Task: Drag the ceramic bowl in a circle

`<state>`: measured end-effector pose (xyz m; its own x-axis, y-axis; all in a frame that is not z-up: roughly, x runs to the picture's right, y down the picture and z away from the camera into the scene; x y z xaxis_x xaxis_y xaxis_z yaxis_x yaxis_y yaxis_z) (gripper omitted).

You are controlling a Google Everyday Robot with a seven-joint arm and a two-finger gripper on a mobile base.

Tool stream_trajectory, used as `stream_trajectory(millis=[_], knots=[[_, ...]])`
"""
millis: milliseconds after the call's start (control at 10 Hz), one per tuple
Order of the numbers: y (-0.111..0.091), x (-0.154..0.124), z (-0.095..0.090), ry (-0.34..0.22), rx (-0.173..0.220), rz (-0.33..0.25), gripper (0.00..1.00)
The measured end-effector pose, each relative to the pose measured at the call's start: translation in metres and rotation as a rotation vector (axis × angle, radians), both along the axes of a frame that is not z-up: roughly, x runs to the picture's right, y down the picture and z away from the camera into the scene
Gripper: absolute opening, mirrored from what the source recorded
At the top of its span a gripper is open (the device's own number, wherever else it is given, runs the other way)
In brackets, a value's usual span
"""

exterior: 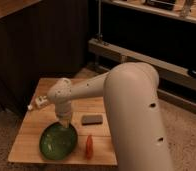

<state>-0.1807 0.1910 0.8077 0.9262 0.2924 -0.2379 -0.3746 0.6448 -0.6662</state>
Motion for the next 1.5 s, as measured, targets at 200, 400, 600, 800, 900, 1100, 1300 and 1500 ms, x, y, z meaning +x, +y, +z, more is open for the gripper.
stream_trajectory(millis=[200,400,600,800,900,1100,1300,1500], knots=[[-0.001,-0.005,0.003,0.002,-0.002,0.002,0.00],[-0.012,-0.007,0.016,-0.001,0.004,-0.011,0.00],[-0.018,-0.020,0.022,-0.007,0.001,-0.019,0.00],[-0.026,-0.038,0.032,-0.024,0.003,-0.029,0.00],[-0.034,-0.034,0.041,-0.021,0.005,-0.040,0.00],[-0.041,-0.032,0.048,-0.026,0.012,-0.057,0.00],[-0.047,-0.039,0.053,-0.024,0.016,-0.064,0.00],[-0.054,-0.054,0.060,-0.030,0.020,-0.068,0.00]])
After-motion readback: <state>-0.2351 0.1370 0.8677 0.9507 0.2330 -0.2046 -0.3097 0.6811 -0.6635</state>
